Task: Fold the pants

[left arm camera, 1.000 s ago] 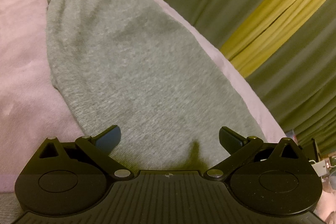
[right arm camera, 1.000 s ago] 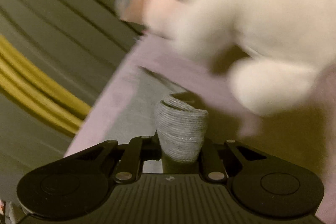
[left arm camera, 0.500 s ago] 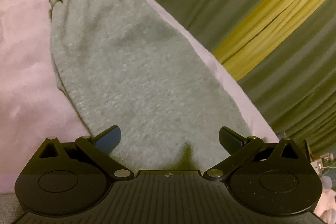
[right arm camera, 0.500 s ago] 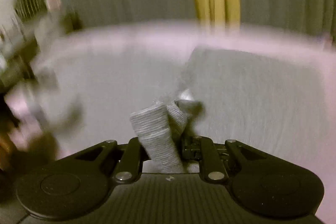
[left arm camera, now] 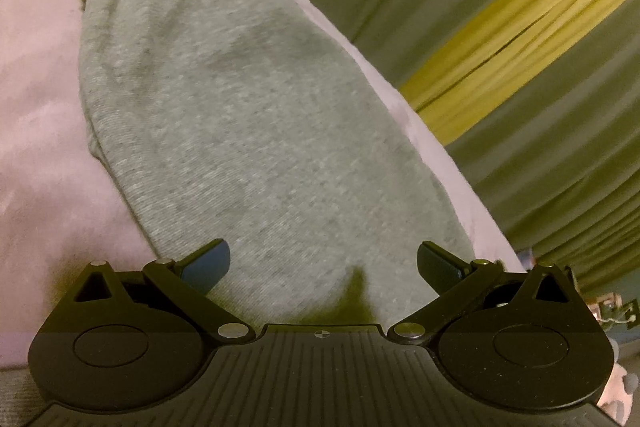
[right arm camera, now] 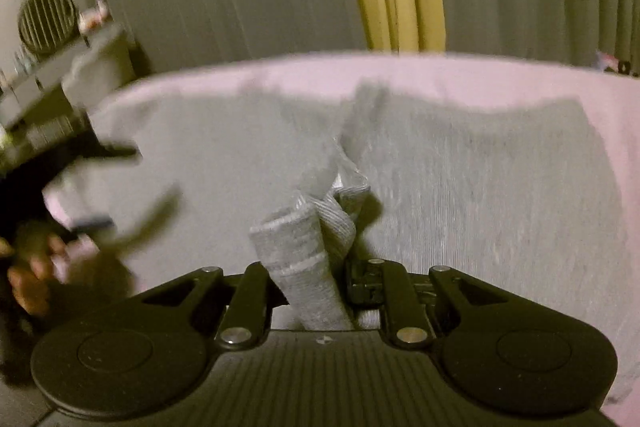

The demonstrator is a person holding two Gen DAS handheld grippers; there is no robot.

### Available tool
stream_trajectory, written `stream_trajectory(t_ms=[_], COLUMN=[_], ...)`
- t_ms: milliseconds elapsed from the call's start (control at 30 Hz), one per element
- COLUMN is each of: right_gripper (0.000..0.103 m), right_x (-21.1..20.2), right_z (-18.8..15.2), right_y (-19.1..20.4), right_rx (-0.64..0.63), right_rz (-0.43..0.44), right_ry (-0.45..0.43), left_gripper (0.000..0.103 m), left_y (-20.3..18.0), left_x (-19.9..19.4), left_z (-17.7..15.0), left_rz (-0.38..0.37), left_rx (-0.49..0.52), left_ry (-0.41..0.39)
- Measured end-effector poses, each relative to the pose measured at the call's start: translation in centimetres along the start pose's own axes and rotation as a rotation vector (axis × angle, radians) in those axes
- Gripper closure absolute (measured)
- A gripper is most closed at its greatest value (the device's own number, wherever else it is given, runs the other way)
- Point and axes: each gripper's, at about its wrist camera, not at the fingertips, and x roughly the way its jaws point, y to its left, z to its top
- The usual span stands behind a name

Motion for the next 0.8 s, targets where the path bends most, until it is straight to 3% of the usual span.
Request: stream_trajectory(t_ms=[100, 333, 500, 567, 633, 667, 700, 733, 800], right_gripper=[0.087, 0.086, 0.084, 0.081, 0.065, 0.044, 0.034, 0.031, 0.013], right_x=[0.6, -1.9, 0.6, 0.2, -0.3, -0.9, -1.7, -3.1, -5.7], right_z=[-0.4, 1.3, -1.6, -1.9, -1.1, -0.6, -0.2, 0.0, 0.4], right_y=[0.3, 0.3, -0.4, -0.9, -1.3, -1.6, -2.1, -2.4, -3.4], right_rx=[0.007, 0.093, 0.056, 0.057, 0.081, 0.102, 0.115, 0.113, 0.087], right_rz=[-0.017, 0.060, 0.053, 0.074, 0.118, 0.164, 0.205, 0.221, 0.220], right_ry=[0.024, -0.094, 0.019, 0.019, 0.050, 0.063, 0.056, 0.021, -0.041], left_gripper=[0.000, 0.000, 0.000, 0.000, 0.000, 0.000, 0.000, 0.000, 0.000], left_y=[-0.1, -0.3, -0.2, -0.2, -0.2, -0.3, -0.4, -0.5, -0.9], left_x=[0.0, 0.2, 0.4, 0.4, 0.4, 0.4, 0.3, 0.2, 0.1], left_z=[0.0, -0.2, -0.1, -0.1, 0.0, 0.0, 0.0, -0.1, -0.2], left_rz=[0.006, 0.024, 0.024, 0.024, 0.025, 0.027, 0.028, 0.029, 0.017], left_rx=[0.009, 0.024, 0.022, 0.025, 0.029, 0.034, 0.042, 0.050, 0.075], left_ry=[-0.001, 0.000, 0.004, 0.003, 0.005, 0.006, 0.005, 0.003, 0.002])
